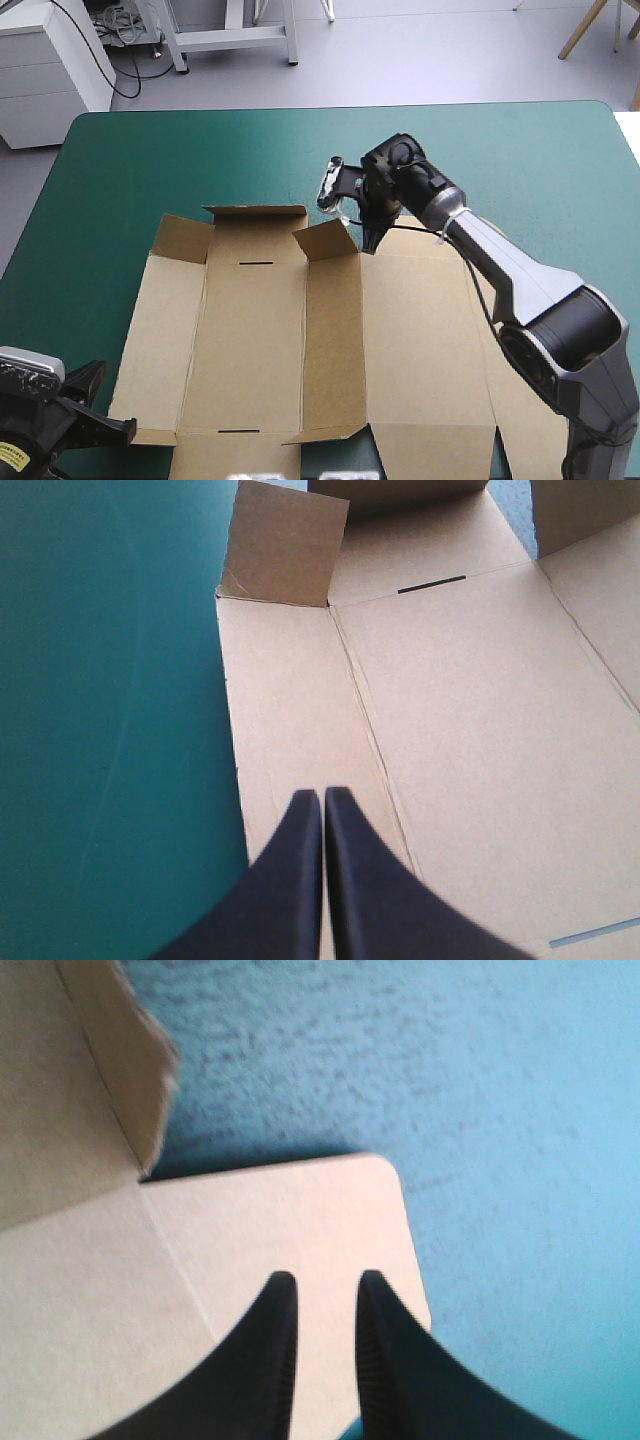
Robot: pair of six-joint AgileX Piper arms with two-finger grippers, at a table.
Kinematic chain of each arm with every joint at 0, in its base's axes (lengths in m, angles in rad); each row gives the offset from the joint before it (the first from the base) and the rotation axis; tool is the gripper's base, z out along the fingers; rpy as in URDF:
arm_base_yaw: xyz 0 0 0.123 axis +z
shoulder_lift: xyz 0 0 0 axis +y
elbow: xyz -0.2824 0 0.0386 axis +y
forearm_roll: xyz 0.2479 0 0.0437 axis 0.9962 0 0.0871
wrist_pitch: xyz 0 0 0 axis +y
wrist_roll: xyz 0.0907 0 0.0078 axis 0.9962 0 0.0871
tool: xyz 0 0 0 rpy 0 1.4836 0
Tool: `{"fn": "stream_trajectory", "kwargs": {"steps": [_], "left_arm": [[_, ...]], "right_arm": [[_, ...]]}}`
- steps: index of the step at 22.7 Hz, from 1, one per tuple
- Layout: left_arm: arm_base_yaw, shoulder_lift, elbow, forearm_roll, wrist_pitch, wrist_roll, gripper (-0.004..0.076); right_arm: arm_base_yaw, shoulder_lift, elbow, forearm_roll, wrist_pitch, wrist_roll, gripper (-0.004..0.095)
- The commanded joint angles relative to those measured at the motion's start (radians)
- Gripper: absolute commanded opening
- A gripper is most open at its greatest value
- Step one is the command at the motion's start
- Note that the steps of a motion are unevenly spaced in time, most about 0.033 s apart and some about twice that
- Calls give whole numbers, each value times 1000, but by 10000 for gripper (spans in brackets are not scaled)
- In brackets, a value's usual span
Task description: Fold the box
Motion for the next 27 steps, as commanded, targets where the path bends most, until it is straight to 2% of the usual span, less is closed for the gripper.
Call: {"fn": "stream_trajectory", "kwargs": {"steps": [1,6,9,13,16,20,27], "left_arm": [[0,16,-30,-14,-60,-5,-10],[0,16,-30,-13,-60,-5,-10],[0,16,-30,-13,-60,-5,-10],[0,16,-30,-13,-60,-5,-10],[0,16,-30,-13,-60,-5,-10],[0,16,-30,-13,-83,-5,-10],[0,16,-30,-30,-98,-5,-10]], "right_arm": [[-81,-115,-34,-9,45,74,-6],[-323,-281,-25,140,63,251,-19],[-444,-411,43,172,63,313,-19],[-550,-590,205,177,63,386,-19],[-634,-787,421,254,63,421,-19],[-670,-1072,744,274,-17,462,-19],[-670,-1358,1044,277,-65,475,-19]]}}
